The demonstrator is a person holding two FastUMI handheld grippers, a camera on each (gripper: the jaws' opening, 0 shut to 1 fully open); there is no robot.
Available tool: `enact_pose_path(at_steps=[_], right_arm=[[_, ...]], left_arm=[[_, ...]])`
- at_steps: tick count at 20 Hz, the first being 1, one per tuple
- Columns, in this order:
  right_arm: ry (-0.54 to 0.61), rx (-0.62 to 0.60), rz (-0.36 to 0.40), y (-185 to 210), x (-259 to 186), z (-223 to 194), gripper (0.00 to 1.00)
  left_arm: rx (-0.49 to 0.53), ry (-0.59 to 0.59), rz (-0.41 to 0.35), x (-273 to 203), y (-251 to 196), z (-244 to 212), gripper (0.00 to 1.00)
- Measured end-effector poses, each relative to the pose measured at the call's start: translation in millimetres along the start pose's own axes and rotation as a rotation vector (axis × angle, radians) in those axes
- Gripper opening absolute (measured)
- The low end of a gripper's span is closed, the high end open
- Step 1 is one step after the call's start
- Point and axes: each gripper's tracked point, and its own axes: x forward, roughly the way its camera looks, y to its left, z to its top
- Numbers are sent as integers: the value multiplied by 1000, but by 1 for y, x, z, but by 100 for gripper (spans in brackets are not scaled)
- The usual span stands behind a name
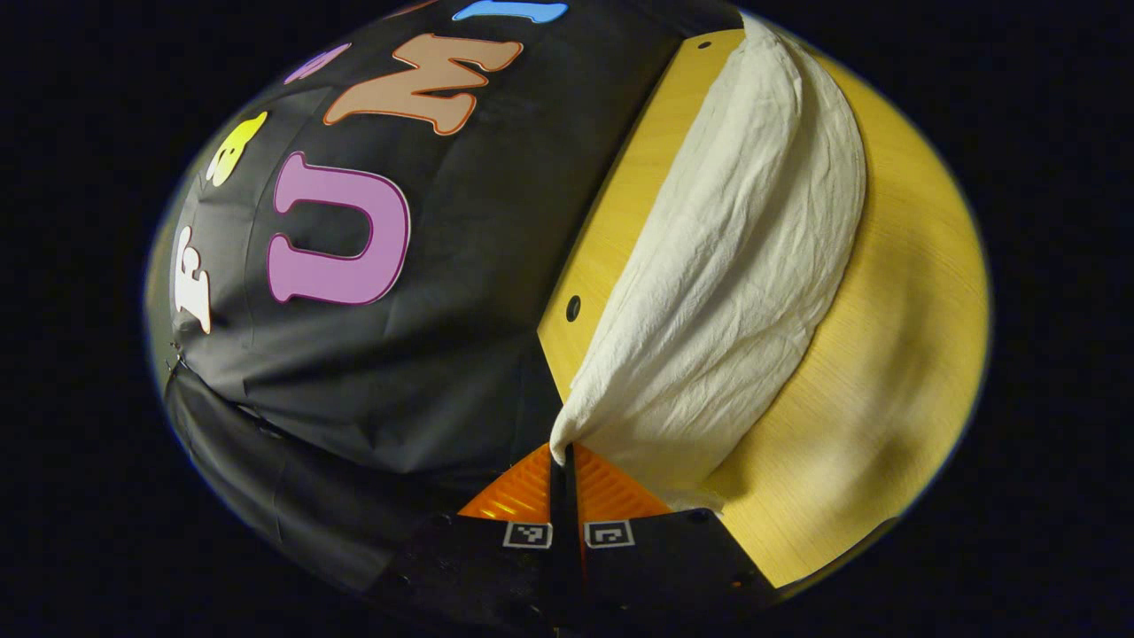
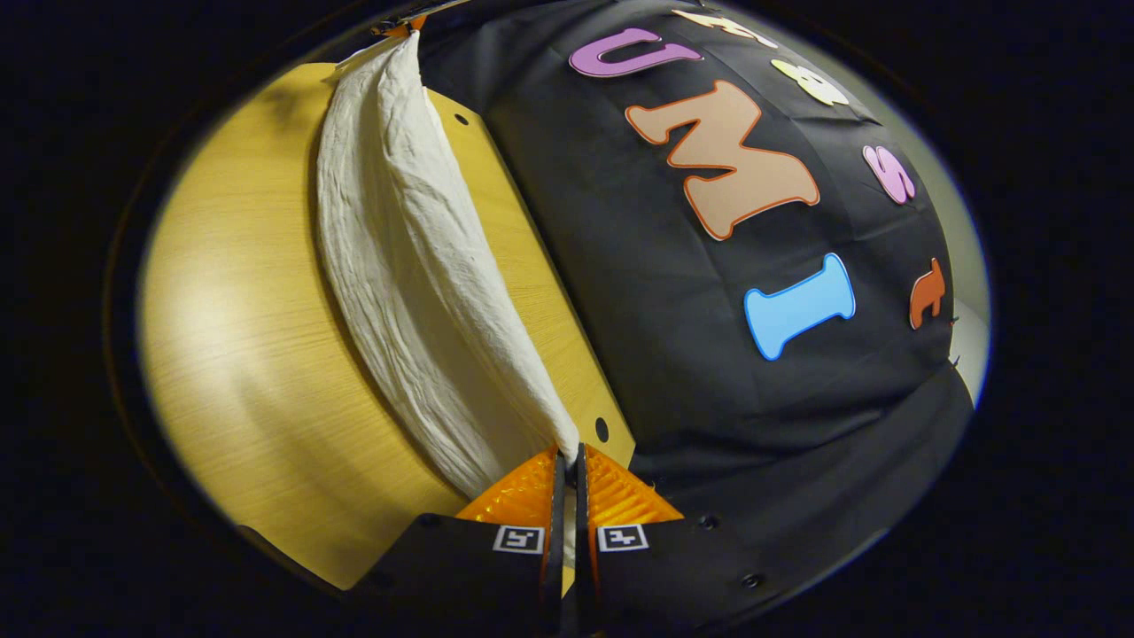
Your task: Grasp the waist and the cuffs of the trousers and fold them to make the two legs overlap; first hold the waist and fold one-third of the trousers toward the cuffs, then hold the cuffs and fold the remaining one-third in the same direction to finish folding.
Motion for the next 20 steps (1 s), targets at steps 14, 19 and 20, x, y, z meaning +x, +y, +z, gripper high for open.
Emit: enact_pose_path(at_steps=[14,19,20], right_arm=[[141,183,-130,-12,91,25,8],[232,233,-101,16,133,13,8],[243,237,-100,17,140,10,8]], left_arm=[[-140,-93,43,119,55,53,0],[-138,-126,11,175,37,70,0],[-133,-128,2,184,31,71,0]])
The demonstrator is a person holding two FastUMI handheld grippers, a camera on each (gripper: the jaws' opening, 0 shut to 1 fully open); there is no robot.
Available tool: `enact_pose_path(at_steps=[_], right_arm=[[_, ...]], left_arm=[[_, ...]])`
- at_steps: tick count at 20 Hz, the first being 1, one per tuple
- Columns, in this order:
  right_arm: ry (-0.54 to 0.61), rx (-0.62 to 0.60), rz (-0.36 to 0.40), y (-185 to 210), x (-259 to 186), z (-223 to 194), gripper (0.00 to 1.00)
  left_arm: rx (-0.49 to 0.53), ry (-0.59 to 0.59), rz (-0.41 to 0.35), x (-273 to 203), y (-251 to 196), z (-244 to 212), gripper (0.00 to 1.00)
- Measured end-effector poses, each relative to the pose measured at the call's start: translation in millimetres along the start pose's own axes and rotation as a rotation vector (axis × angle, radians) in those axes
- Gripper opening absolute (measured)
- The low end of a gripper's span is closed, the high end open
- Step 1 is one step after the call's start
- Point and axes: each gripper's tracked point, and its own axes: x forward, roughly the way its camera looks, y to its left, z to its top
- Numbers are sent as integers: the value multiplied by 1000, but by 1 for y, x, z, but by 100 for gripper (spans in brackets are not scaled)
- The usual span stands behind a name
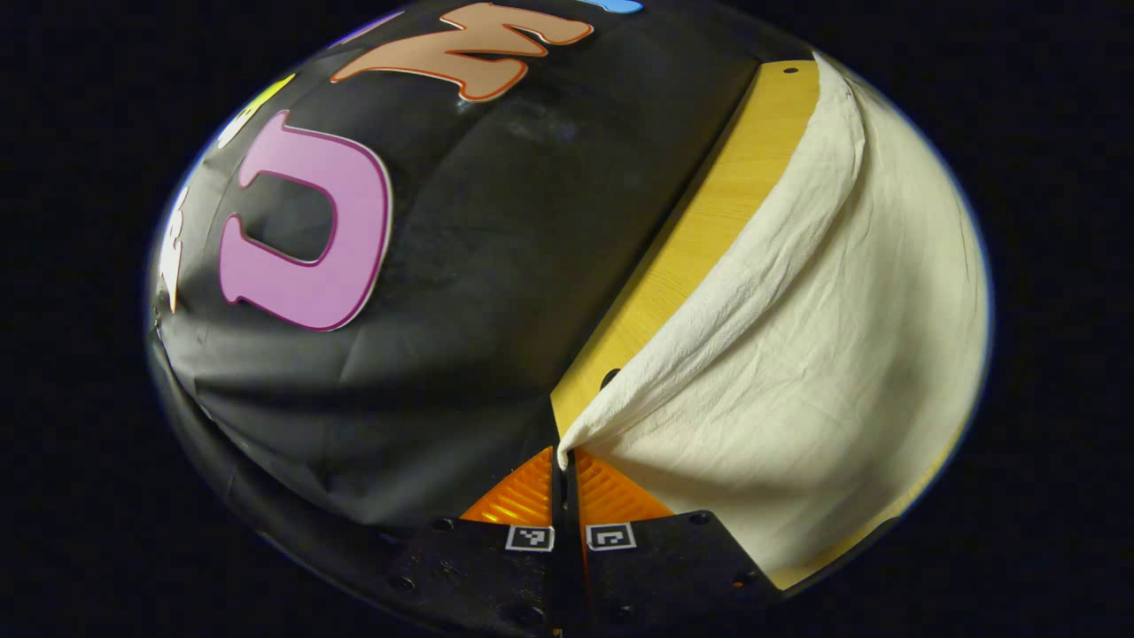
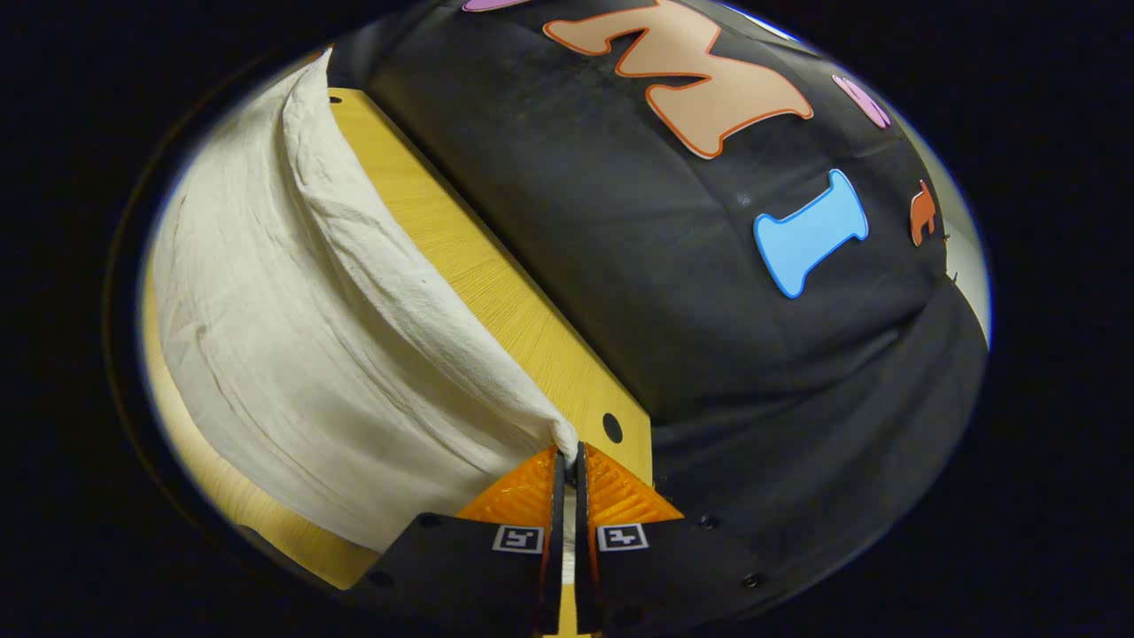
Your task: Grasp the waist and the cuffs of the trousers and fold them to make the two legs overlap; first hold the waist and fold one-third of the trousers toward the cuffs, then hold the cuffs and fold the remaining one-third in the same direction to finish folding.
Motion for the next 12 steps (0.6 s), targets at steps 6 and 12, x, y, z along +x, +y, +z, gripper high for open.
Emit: enact_pose_path(at_steps=[6,12], right_arm=[[78,139,26,18,-1,-5,34],[87,486,102,24,-20,-14,98]], left_arm=[[-139,-38,-148,18,-50,0,30],[-334,-54,-125,-21,-53,11,95]])
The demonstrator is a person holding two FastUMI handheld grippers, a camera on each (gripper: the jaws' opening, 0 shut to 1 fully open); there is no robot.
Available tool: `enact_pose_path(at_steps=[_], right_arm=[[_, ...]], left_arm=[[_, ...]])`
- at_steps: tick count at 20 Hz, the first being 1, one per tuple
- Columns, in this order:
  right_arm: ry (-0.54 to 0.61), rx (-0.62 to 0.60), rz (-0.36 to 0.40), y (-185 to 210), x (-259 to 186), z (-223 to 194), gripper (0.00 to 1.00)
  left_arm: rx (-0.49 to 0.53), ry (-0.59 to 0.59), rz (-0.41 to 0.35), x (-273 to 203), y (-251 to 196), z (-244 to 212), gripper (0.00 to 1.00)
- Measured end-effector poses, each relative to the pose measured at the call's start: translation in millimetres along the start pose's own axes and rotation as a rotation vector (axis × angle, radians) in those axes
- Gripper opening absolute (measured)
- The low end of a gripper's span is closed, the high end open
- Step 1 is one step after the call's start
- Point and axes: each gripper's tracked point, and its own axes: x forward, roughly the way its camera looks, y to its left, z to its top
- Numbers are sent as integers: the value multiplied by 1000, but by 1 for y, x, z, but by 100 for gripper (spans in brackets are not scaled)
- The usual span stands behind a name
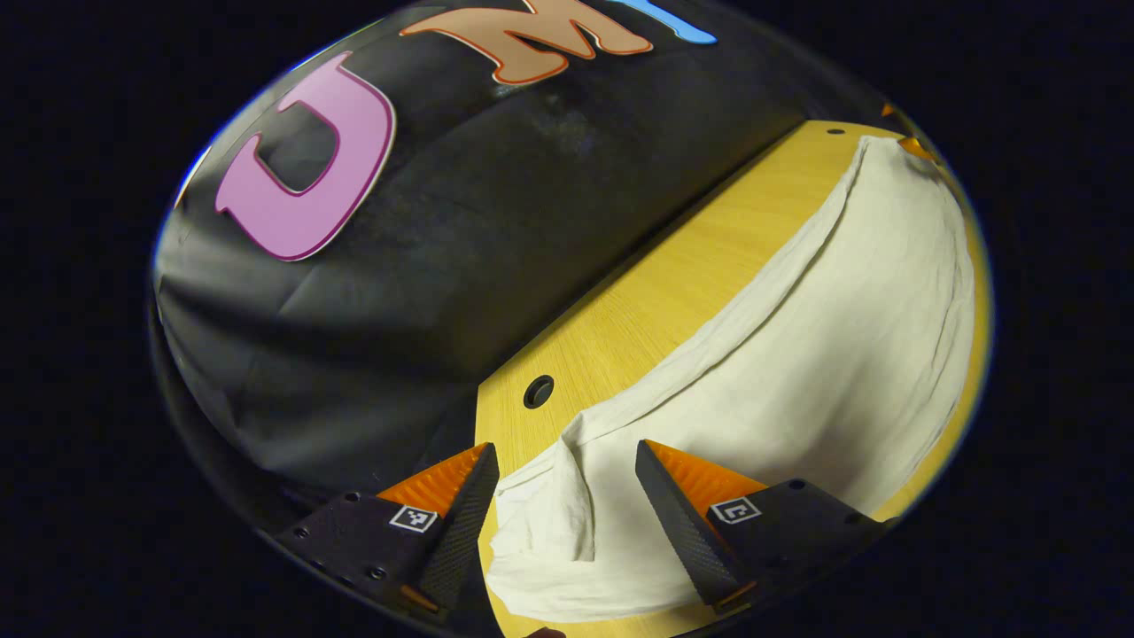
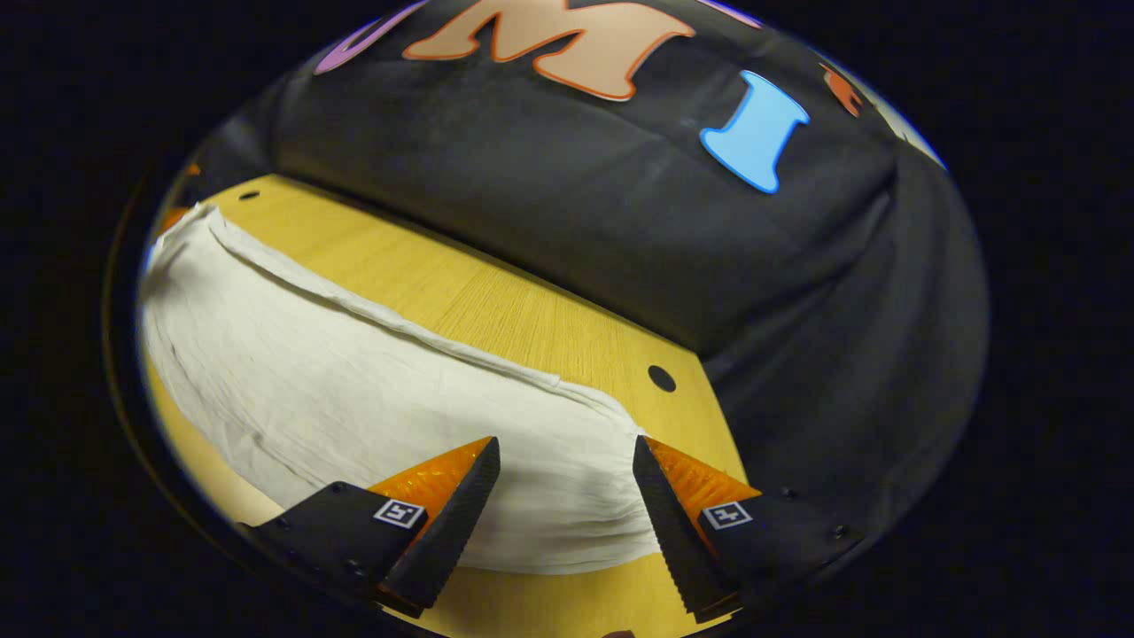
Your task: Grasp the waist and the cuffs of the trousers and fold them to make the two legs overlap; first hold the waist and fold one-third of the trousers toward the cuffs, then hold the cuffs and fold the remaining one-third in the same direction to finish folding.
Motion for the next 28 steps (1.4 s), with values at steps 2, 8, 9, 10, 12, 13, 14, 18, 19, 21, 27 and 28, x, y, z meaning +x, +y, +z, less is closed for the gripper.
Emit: enact_pose_path(at_steps=[2,8,9,10,12,13,14,18,19,21,27,28], right_arm=[[12,106,21,-1,-1,-5,98],[116,350,-6,-4,-1,-30,98],[138,382,-33,-8,-2,-33,98],[159,421,-52,-11,-4,-35,98],[203,507,-63,-10,-6,-39,98],[222,547,-63,-7,-4,-43,98],[240,588,-63,-5,-3,-46,98],[301,739,-42,6,0,-50,99],[320,764,-40,8,0,-52,98],[311,767,-40,5,1,-50,96],[303,645,14,1,6,-54,51],[300,659,39,4,5,-51,40]], left_arm=[[-58,-11,19,-16,-1,8,95],[-165,-55,54,-57,-10,45,95],[-175,-57,57,-63,-14,50,95],[-183,-57,62,-68,-17,54,95],[-197,-57,71,-80,-23,60,95],[-204,-56,76,-84,-25,63,95],[-209,-54,84,-89,-24,65,95],[-230,-36,119,-103,-25,67,95],[-233,-30,131,-107,-24,67,95],[-244,-27,152,-121,-23,66,95],[-282,-25,201,-144,-20,65,100],[-286,-28,203,-145,-19,63,95]])
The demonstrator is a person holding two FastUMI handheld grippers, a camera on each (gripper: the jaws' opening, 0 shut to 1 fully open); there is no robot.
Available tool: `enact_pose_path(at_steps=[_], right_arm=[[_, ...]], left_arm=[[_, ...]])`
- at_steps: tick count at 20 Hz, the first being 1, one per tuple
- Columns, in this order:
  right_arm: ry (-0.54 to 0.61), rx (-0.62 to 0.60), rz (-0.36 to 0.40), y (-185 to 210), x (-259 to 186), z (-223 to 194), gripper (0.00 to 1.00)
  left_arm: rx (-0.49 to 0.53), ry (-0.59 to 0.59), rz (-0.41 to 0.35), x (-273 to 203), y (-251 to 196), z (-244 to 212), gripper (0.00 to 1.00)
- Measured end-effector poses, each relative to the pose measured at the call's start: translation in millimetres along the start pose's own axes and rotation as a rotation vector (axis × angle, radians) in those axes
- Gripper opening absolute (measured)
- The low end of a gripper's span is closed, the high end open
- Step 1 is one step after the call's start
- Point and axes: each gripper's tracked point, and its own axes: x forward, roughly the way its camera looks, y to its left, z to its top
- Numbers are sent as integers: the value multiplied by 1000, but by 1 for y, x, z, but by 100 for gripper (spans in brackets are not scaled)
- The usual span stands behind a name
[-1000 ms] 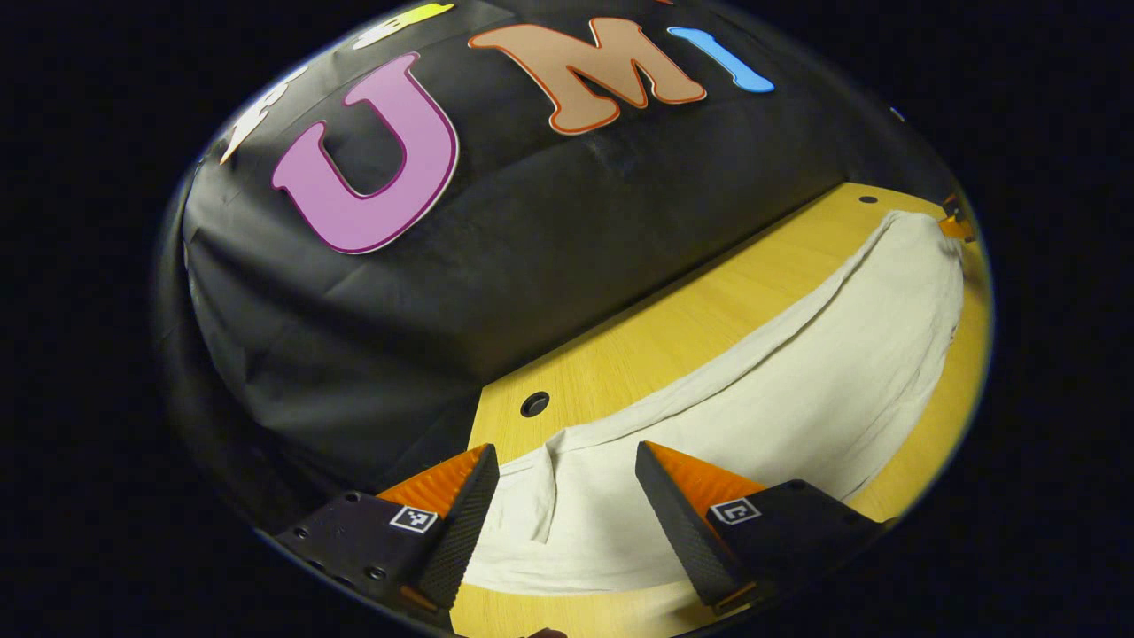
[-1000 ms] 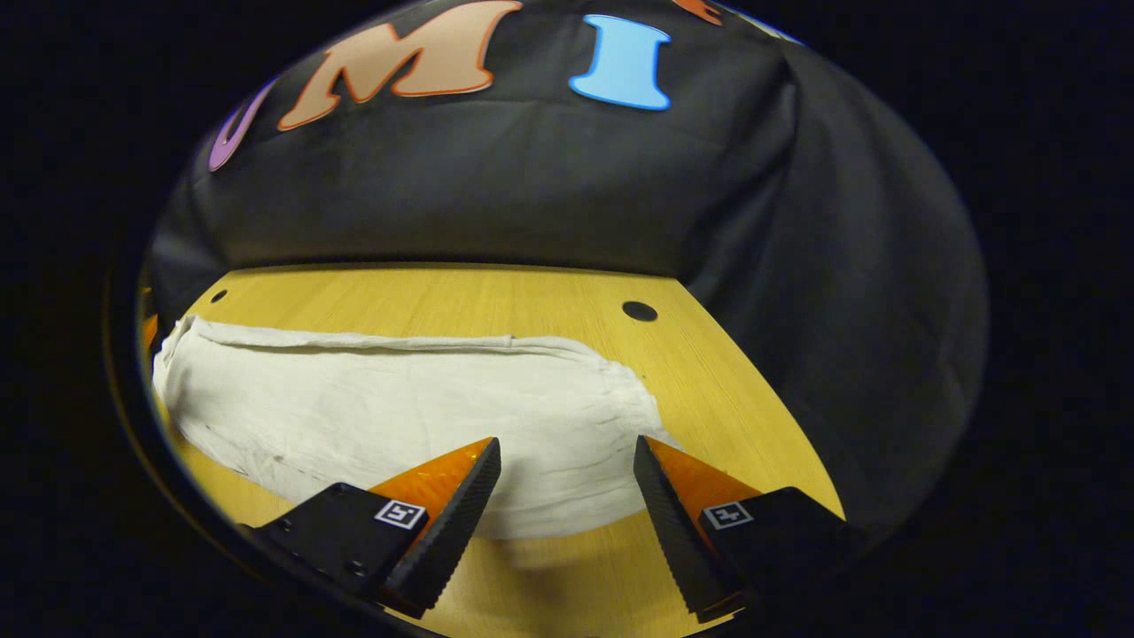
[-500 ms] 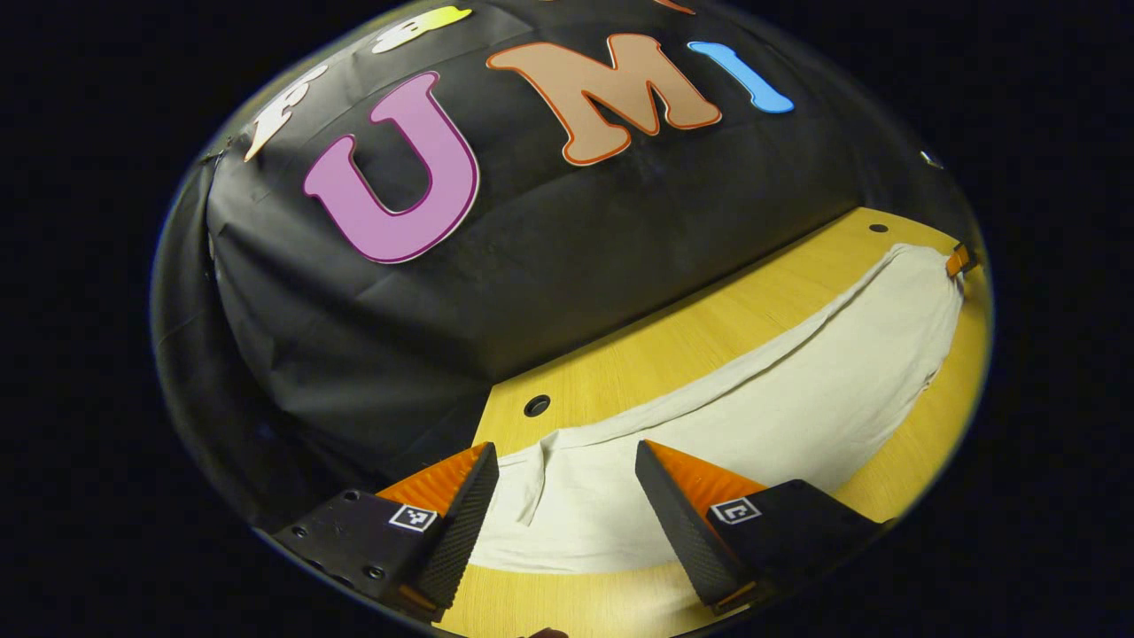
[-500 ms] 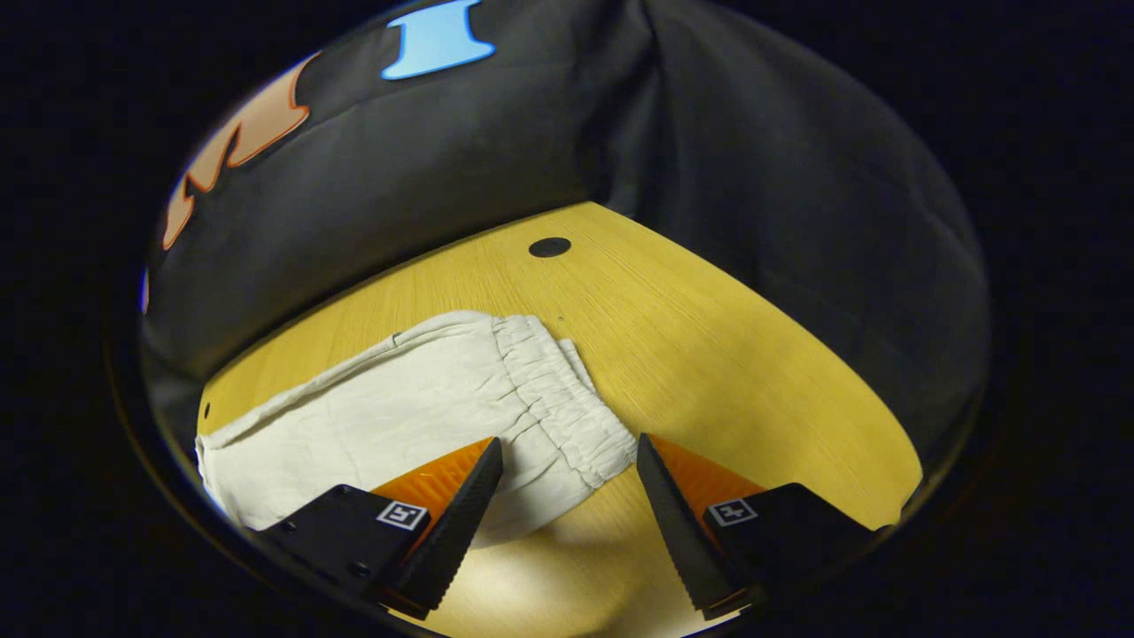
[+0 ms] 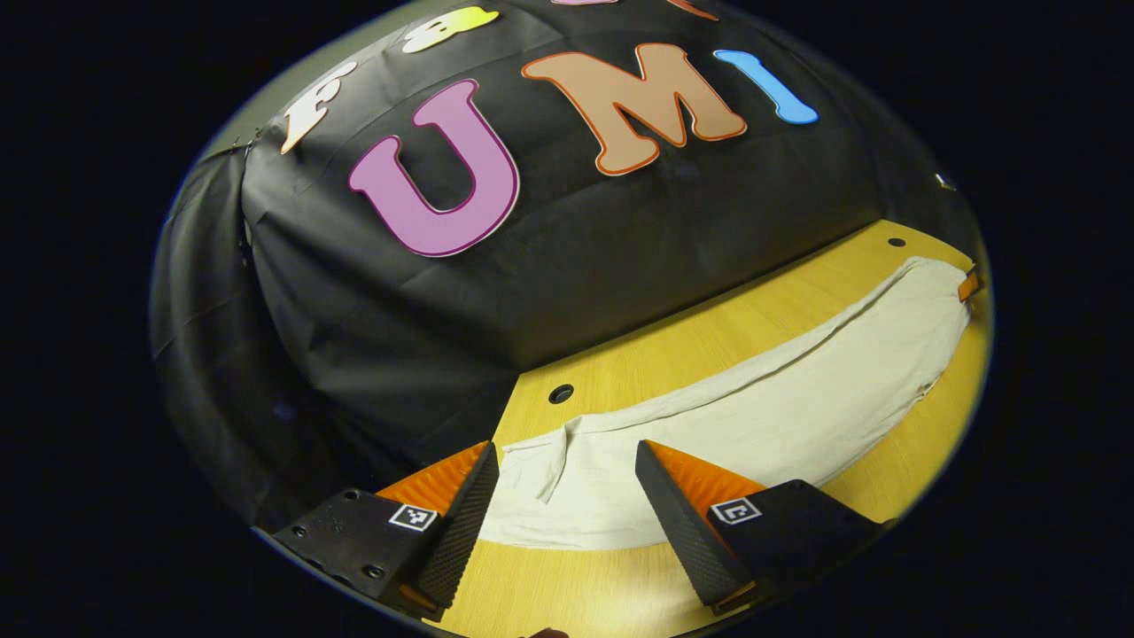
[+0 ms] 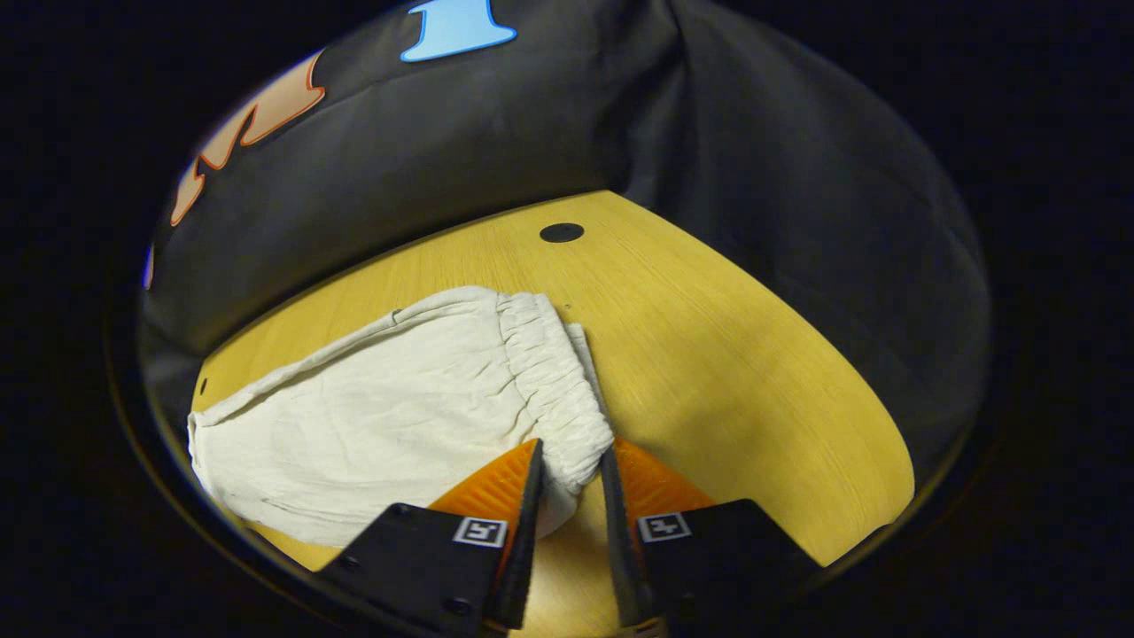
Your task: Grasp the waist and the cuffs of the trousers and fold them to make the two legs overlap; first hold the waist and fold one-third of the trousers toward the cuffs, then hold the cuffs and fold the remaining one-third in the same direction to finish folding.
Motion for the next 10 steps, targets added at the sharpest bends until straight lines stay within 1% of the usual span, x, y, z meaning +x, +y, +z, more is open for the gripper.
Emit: enact_pose_path(at_steps=[1,2,4,6,10], right_arm=[[-10,9,8,2,0,2,28],[6,-7,22,3,-1,3,17],[-4,-23,33,5,-8,12,17],[-55,2,46,11,-25,30,16],[-131,-9,73,38,-59,52,16]], left_arm=[[-3,1,8,-1,4,-2,95],[-3,-2,16,-1,9,-3,95],[-13,-7,28,0,18,-7,95],[-13,-7,23,3,26,-13,95],[-6,-16,20,8,50,-23,96]])
